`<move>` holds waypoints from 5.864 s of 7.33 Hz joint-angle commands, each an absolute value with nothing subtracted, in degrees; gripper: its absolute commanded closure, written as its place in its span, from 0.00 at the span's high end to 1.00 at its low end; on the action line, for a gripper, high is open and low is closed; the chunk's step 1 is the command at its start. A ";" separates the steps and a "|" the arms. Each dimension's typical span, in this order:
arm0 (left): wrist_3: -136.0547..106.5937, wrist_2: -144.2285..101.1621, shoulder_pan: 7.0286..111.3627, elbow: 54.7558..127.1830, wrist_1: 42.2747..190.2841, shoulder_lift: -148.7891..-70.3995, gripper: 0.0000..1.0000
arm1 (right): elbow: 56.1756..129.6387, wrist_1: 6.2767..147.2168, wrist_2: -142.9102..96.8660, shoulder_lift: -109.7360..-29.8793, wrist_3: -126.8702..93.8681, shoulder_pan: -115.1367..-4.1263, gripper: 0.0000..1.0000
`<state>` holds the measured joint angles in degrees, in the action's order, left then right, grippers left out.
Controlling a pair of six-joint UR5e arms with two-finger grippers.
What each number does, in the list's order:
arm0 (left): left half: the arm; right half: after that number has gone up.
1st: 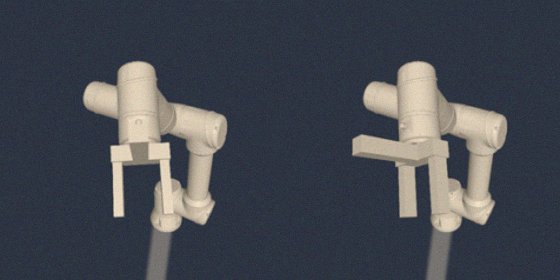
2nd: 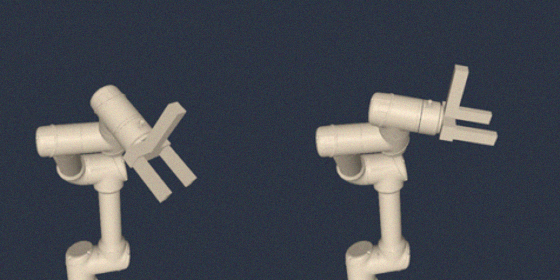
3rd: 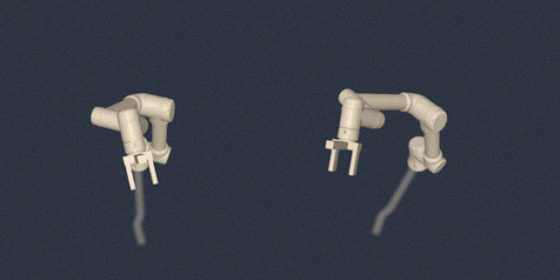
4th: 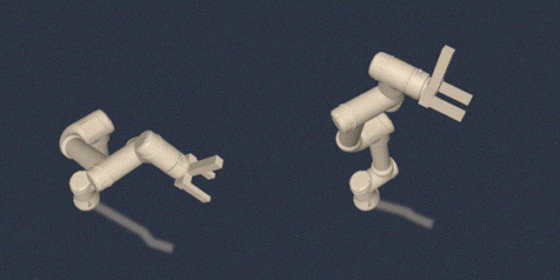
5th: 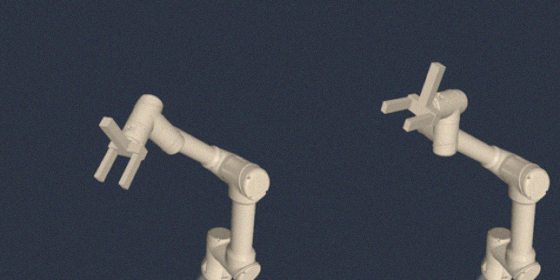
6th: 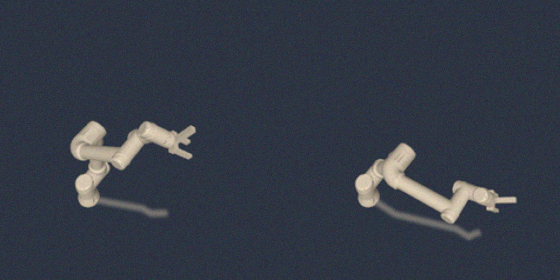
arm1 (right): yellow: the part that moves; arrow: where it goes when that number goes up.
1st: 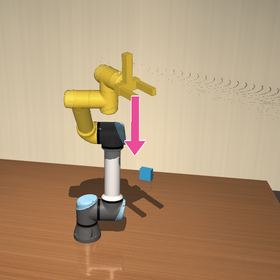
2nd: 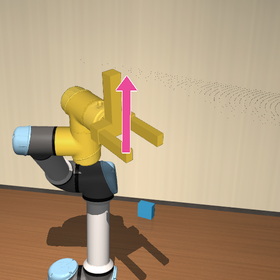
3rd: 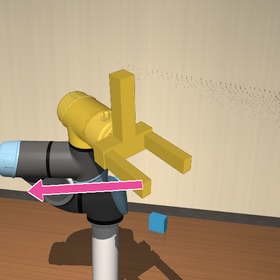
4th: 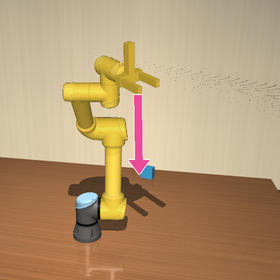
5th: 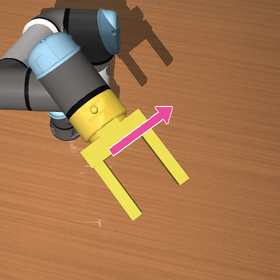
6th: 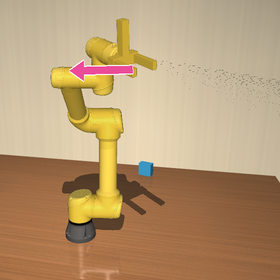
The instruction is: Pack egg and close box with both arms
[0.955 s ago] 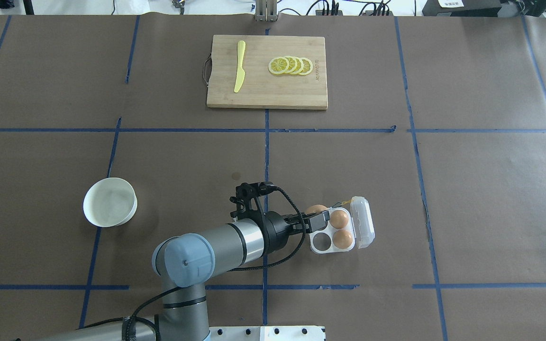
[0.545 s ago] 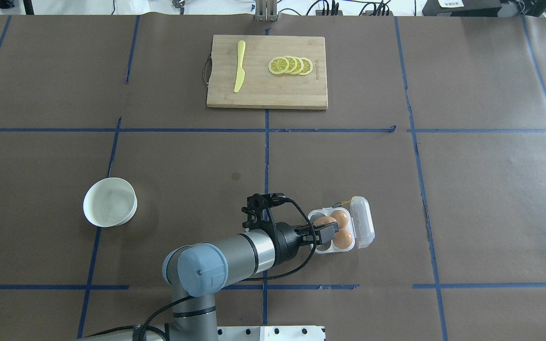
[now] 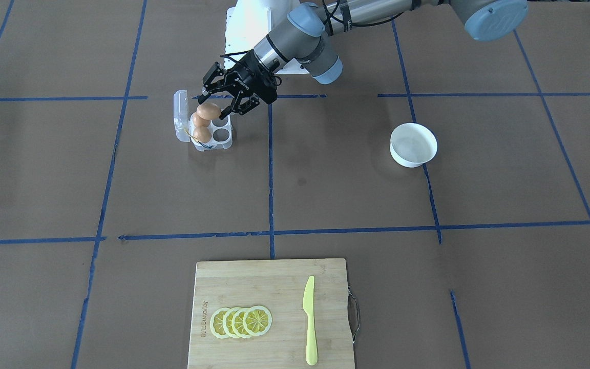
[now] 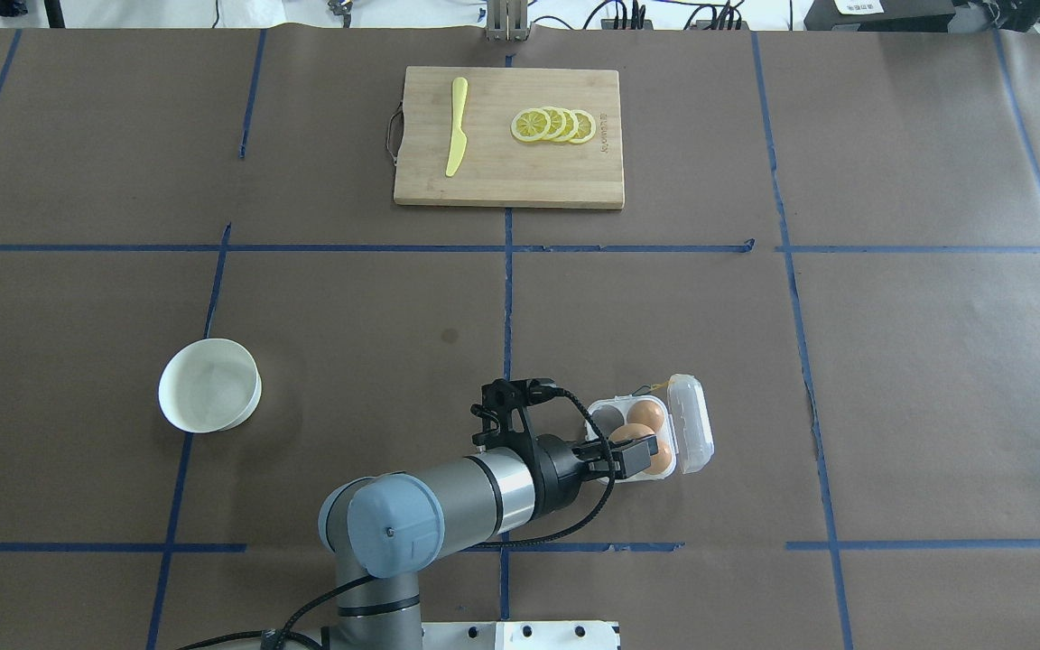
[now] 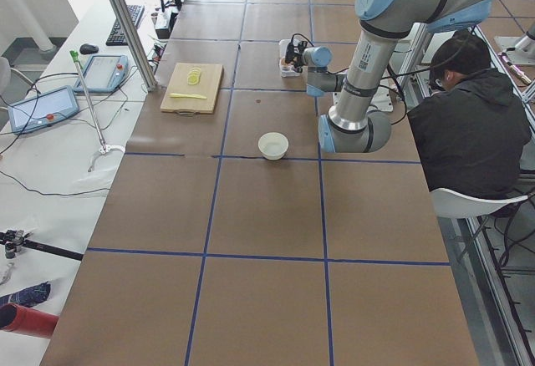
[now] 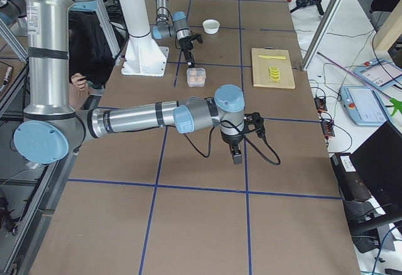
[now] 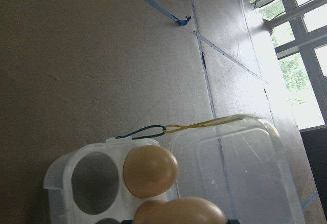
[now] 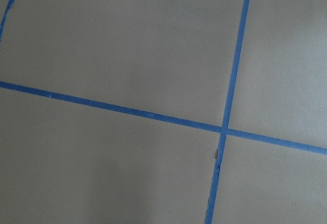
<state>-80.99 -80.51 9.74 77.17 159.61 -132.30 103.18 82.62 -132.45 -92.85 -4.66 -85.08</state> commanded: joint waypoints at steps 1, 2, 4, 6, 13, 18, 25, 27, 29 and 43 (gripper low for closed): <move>-79.72 -80.51 9.76 77.26 159.61 -132.28 0.76 | 103.18 82.62 -132.45 -92.81 -4.75 -85.08 1.00; -79.72 -80.51 9.84 77.26 159.61 -132.28 0.77 | 103.18 82.62 -132.45 -92.81 -4.66 -85.08 1.00; -79.54 -80.59 10.19 78.30 159.61 -131.93 0.84 | 103.18 82.62 -132.45 -92.81 -4.66 -85.08 1.00; -77.00 -80.86 11.16 81.19 159.61 -130.53 1.00 | 103.27 82.62 -132.45 -92.81 -4.75 -85.08 1.00; -71.12 -98.99 23.87 88.31 153.24 -121.30 1.00 | 103.36 82.62 -132.54 -92.90 -4.75 -85.08 1.00; -42.97 -110.74 46.97 110.01 108.28 -112.43 1.00 | 103.45 82.62 -132.63 -93.43 -4.92 -85.08 1.00; -8.41 -133.24 86.79 95.56 103.89 -87.74 1.00 | 106.08 82.62 -136.92 -93.60 -6.14 -84.99 1.00; -2.14 -133.33 89.02 96.84 94.10 -85.52 1.00 | 110.80 82.44 -139.04 -93.52 -14.36 -80.37 0.92; -1.85 -133.33 90.00 99.93 85.79 -85.08 1.00 | 114.60 76.17 -138.43 -92.90 -30.08 -70.54 0.18; -1.93 -134.03 89.65 99.41 86.31 -87.10 1.00 | 112.40 55.70 -101.14 -78.66 -85.26 -24.50 0.00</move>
<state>-1.94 -134.03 89.65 99.49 86.27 -87.13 111.59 53.46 -99.68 -78.98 -85.38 -23.41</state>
